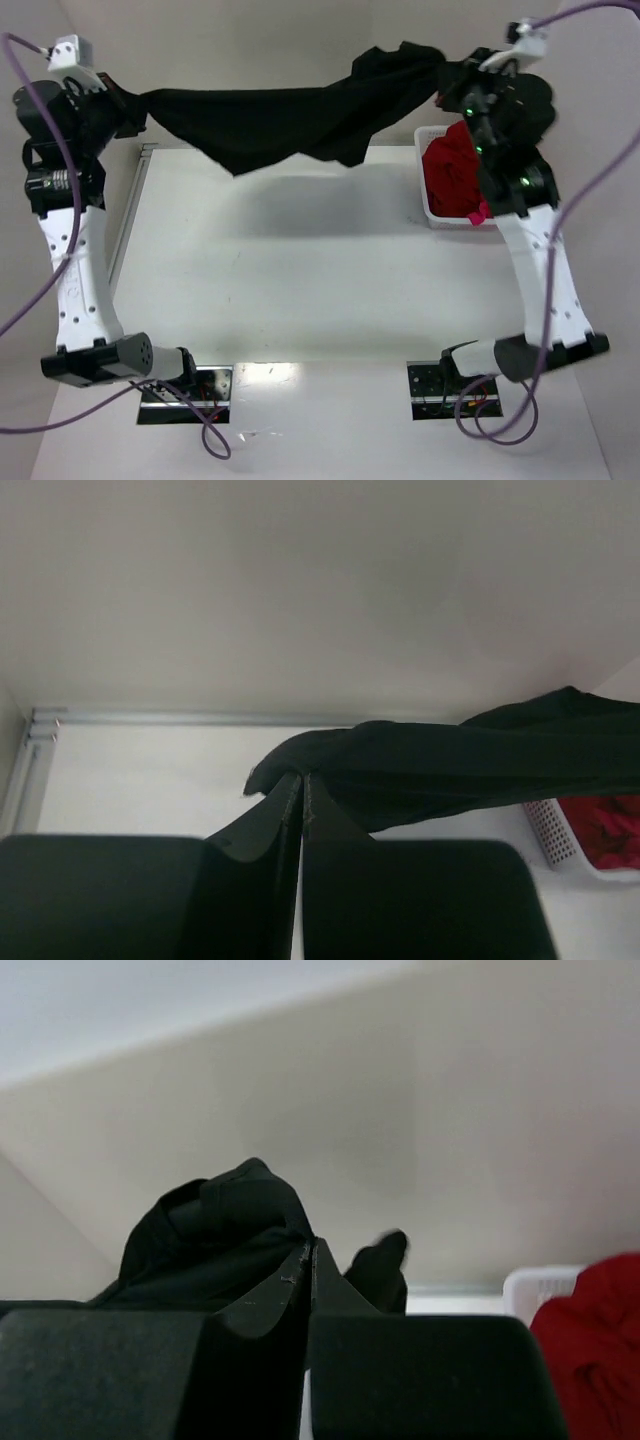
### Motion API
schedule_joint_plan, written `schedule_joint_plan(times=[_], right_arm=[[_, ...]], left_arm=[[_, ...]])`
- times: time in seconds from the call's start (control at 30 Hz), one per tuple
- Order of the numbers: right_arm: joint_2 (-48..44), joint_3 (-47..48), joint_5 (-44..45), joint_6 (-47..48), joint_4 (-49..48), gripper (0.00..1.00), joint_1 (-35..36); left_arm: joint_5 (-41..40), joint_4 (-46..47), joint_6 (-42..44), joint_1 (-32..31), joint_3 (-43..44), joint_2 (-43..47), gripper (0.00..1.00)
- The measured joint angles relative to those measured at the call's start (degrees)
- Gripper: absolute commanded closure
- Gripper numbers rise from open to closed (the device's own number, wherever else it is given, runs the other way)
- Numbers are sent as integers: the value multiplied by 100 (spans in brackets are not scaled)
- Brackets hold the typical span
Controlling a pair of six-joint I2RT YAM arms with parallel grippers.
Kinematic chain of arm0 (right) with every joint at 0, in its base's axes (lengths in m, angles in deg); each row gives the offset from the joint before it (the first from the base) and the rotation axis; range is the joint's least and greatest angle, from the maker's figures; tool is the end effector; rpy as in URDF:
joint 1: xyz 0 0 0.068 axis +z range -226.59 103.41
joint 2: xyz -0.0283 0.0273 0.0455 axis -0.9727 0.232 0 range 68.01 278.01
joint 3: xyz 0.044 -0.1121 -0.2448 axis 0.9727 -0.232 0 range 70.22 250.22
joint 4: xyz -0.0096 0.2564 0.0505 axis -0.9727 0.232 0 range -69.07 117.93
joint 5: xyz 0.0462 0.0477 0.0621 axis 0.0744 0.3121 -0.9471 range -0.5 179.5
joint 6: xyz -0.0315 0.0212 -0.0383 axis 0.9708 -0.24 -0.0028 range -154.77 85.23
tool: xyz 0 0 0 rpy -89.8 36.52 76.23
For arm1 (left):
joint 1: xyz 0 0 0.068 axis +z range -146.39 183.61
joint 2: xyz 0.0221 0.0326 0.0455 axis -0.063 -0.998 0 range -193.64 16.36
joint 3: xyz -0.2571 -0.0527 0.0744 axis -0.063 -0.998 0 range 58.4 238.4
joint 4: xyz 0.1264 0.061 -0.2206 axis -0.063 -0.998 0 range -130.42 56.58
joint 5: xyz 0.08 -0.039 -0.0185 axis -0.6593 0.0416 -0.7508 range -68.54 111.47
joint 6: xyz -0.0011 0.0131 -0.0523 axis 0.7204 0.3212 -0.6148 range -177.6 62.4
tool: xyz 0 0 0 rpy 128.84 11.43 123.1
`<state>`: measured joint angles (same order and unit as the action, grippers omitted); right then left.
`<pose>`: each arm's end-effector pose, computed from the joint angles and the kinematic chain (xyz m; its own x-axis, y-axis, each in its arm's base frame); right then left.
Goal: Fold and stack the t-shirts
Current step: Flatten out the tshirt
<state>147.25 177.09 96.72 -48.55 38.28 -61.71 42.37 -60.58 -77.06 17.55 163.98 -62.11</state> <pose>0.2597 0.0644 0.5591 0.1351 0.2805 -0.9503 -0.1723 0.9511 0.2563 0.2605 0.0517 0.5371 -0.0413 -0.3309 -0.9428 0.1140 0.9358 -0.3335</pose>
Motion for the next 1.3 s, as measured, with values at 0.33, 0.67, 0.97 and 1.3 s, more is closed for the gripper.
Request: schedule_joint_plan(times=[0.33, 0.67, 0.97, 1.3], right_arm=[[-1412, -1252, 33, -81, -127, 100, 72], [-1818, -1733, 96, -76, 498, 100, 111], [-2264, -1552, -225, -138, 752, 100, 111], [-1952, -1019, -544, -295, 1178, 100, 111]], left_arm=[[13, -42, -157, -2, -474, 793, 100], [-393, -717, -186, -2, -387, 1139, 100], [-398, -1045, -186, -2, -413, 1768, 100], [238, -1268, -341, 0, -1019, 1886, 100]])
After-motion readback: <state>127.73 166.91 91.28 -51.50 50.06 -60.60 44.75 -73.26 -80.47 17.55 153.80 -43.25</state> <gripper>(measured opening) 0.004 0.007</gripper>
